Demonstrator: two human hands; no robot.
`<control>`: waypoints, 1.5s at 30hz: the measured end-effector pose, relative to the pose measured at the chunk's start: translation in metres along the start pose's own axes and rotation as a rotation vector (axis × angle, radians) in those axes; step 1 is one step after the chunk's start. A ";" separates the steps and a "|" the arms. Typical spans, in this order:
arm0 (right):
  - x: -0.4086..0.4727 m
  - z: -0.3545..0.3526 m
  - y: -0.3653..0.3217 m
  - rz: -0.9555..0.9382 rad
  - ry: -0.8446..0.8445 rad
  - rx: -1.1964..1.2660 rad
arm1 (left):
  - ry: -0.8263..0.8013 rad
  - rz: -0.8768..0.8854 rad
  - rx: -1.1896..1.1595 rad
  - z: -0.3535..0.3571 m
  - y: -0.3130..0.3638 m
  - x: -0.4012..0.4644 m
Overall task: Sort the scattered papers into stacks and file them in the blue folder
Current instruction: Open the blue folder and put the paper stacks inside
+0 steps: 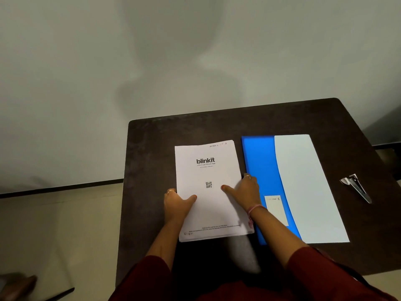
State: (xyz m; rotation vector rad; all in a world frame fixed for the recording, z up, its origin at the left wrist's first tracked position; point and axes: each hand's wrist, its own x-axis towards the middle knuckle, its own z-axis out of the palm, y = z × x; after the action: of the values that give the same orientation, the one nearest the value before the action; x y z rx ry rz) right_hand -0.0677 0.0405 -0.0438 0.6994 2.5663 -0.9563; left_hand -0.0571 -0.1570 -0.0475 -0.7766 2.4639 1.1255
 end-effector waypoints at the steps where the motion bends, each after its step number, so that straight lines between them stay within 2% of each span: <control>1: 0.003 0.000 -0.001 0.013 0.000 0.001 | -0.002 -0.028 -0.028 0.000 0.002 0.001; 9: 0.012 0.009 -0.004 0.067 0.024 0.126 | -0.011 -0.064 -0.028 0.006 0.014 0.000; 16: 0.015 0.008 -0.012 0.177 -0.033 -0.018 | -0.007 -0.090 0.027 0.007 0.016 -0.001; 20: 0.012 0.011 -0.014 0.154 0.014 -0.052 | -0.006 -0.092 0.020 0.007 0.016 -0.001; 27: 0.004 0.005 -0.008 -0.033 -0.030 0.237 | 0.004 -0.097 -0.100 0.006 0.014 -0.004; 33: -0.005 -0.003 -0.003 -0.031 -0.132 0.439 | 0.008 -0.124 -0.177 0.006 0.012 -0.008; 37: -0.006 0.003 0.009 0.052 -0.126 0.602 | 0.014 -0.127 -0.241 0.006 0.005 -0.015; 45: -0.019 0.004 0.026 -0.005 -0.200 0.613 | 0.031 -0.137 -0.343 0.008 -0.008 -0.029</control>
State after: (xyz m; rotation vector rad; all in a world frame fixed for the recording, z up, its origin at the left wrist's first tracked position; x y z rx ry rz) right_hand -0.0376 0.0483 -0.0519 0.6963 2.0962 -1.7447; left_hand -0.0284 -0.1451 -0.0429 -1.0472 2.2282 1.5133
